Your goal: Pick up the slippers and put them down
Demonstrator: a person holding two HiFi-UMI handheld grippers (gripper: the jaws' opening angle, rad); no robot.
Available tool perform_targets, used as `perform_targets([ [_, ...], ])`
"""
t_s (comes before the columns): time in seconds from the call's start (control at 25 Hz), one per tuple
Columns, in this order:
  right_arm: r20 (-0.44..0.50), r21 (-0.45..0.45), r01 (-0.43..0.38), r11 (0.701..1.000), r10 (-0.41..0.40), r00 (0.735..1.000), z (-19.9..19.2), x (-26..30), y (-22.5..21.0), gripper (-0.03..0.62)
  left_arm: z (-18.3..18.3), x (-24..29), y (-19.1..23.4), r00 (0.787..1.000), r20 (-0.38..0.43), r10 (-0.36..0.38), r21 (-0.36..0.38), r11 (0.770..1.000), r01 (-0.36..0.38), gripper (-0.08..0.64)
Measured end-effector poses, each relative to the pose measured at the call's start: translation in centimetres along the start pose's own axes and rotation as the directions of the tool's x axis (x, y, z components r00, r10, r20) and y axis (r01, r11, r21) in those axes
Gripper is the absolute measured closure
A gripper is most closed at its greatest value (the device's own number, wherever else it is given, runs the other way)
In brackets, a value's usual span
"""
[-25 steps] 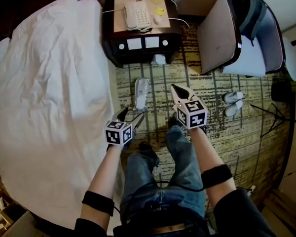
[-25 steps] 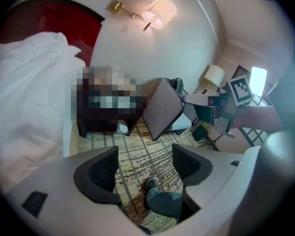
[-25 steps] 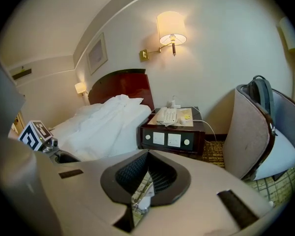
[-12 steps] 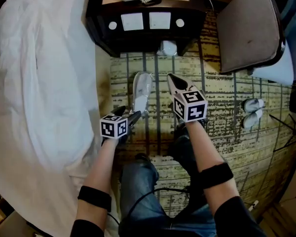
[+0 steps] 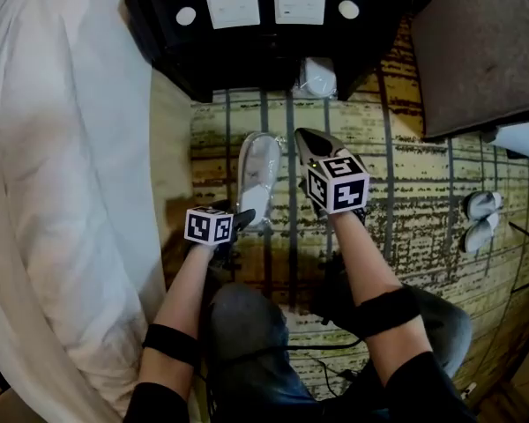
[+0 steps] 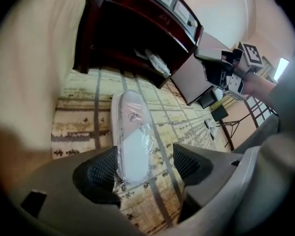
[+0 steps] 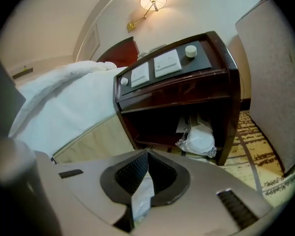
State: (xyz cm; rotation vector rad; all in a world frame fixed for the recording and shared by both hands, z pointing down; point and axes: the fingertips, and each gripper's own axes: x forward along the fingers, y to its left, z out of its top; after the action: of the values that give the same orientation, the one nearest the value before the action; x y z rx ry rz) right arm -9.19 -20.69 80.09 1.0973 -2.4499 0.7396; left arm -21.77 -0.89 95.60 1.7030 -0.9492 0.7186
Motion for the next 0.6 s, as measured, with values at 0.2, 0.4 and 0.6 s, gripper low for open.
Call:
perform_targets([
  [0.2,0.02,-0.023,-0.009,1.0,0.01,1.0,-3.2,2.8,-0.9,0.586,-2.8,4.4,3.3,0.998,-0.046,-0.038,-0.007,0.999,0.037,0.175],
  [0.4,0.018,-0.014,0.017,1.0,-0.017,1.0,-5.5,2.8,-2.2,0.586,-3.8,6.8,3.6,0.993,-0.03,-0.118,-0.052,0.992,0.117,0.166],
  [0.6,0.016,-0.01,0.024,1.0,-0.024,1.0,-6.3,2.7,-2.4,0.586,-3.9,8.3,3.1,0.989,-0.028,-0.147,-0.05,0.988,0.145,0.166],
])
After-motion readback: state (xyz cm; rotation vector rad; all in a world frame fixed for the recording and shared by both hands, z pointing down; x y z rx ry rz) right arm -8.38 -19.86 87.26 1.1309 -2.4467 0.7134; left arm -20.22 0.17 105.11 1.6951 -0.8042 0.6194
